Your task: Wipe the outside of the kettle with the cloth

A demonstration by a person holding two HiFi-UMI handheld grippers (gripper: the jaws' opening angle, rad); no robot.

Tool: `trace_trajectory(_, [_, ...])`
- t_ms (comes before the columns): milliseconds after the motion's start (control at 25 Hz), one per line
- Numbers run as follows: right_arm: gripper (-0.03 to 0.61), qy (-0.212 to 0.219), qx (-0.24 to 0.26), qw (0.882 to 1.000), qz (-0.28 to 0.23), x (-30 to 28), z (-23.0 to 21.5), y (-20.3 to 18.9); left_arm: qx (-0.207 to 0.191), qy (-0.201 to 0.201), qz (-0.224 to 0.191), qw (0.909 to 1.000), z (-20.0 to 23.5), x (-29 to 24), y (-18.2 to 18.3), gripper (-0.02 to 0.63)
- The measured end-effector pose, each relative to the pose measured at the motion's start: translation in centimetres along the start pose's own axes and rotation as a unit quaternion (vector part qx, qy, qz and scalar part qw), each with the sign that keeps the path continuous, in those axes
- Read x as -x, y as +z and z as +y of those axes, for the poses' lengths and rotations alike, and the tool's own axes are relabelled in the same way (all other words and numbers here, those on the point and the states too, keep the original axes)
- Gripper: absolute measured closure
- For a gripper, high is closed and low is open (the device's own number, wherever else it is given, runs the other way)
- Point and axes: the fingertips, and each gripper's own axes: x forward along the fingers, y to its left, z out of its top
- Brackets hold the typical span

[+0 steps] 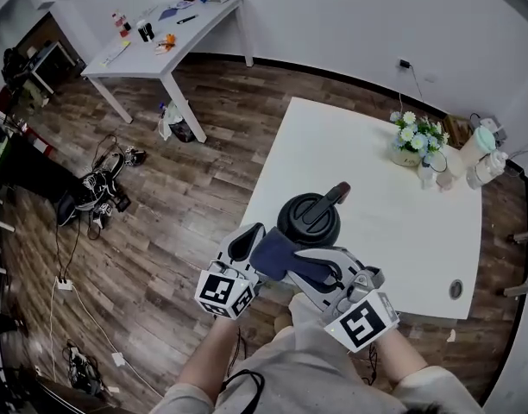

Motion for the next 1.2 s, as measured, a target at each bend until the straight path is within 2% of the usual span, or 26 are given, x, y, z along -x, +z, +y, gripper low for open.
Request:
trace_trajectory(40, [0.511, -0.001, 0.008, 1.000, 0.026, 0.0, 0.1, -1.1, -0.006, -0.001, 0.005, 1.0000, 0.0, 0.2, -0.2, 0.606])
trace_trajectory(120, [0.511, -0.006, 0.008, 0.999, 0.048, 0.9, -0.4, -2.4, -0.018, -0.003, 0.014, 0.9997, 0.0, 0.4, -0.7, 0.606])
trace_trajectory(280, [0.511, -0.024, 0.008, 0.998, 0.051, 3.7, -3.2, -3.6, -0.019, -0.003, 0.018, 0.9997, 0.0, 0.7, -1.0, 0.606])
trace_trajectory(400, [0.511, -0.047, -0.019, 0.998, 0.047, 5.0, -5.6, -4.7, -0.021, -0.004, 0.019, 0.9996, -0.2, 0.6, -1.2, 0.606])
trace_trajectory(640, [0.511, -0.081, -0.027, 0.993, 0.078, 5.8, -8.9, -6.9, -0.022, 0.001, 0.019, 0.9996, 0.1, 0.3, -1.3, 0.606])
trace_trajectory(720, [0.511, -0.109, -0.034, 0.990, 0.087, 6.1, -10.5, -7.6, -0.020, 0.007, 0.019, 0.9996, 0.6, 0.2, -1.4, 0.606])
trace_trajectory(800, [0.511, -0.159, -0.036, 0.983, 0.090, 6.7, -13.2, -7.9, -0.015, 0.013, 0.019, 0.9996, 1.0, 0.0, -1.4, 0.606])
trace_trajectory(880, [0.511, -0.203, -0.040, 0.975, 0.076, 7.3, -16.4, -7.1, -0.012, 0.018, 0.016, 0.9996, 1.2, -0.2, -1.3, 0.606])
trace_trajectory(920, [0.511, -0.207, -0.042, 0.975, 0.069, 7.2, -17.9, -6.4, -0.011, 0.020, 0.013, 0.9996, 1.4, -0.2, -1.2, 0.606])
trace_trajectory(960, [0.511, -0.194, -0.042, 0.978, 0.068, 6.8, -19.0, -5.7, -0.010, 0.024, 0.011, 0.9996, 1.5, -0.2, -1.1, 0.606])
trace_trajectory(1000, [0.511, -0.163, -0.038, 0.983, 0.074, 5.9, -19.7, -5.1, -0.009, 0.028, 0.008, 0.9995, 1.7, -0.1, -1.0, 0.606])
trace_trajectory(1080, [0.511, -0.067, -0.015, 0.992, 0.106, 3.6, -20.2, -4.2, -0.007, 0.038, 0.002, 0.9992, 2.1, -0.1, -0.6, 0.606])
trace_trajectory(1120, [0.511, -0.018, 0.009, 0.992, 0.125, 2.3, -20.0, -3.8, -0.005, 0.044, -0.001, 0.9990, 2.3, 0.0, -0.3, 0.606])
trace_trajectory(1200, [0.511, 0.072, 0.061, 0.982, 0.161, -0.2, -19.0, -3.4, -0.002, 0.057, -0.008, 0.9983, 2.8, 0.4, 0.1, 0.606])
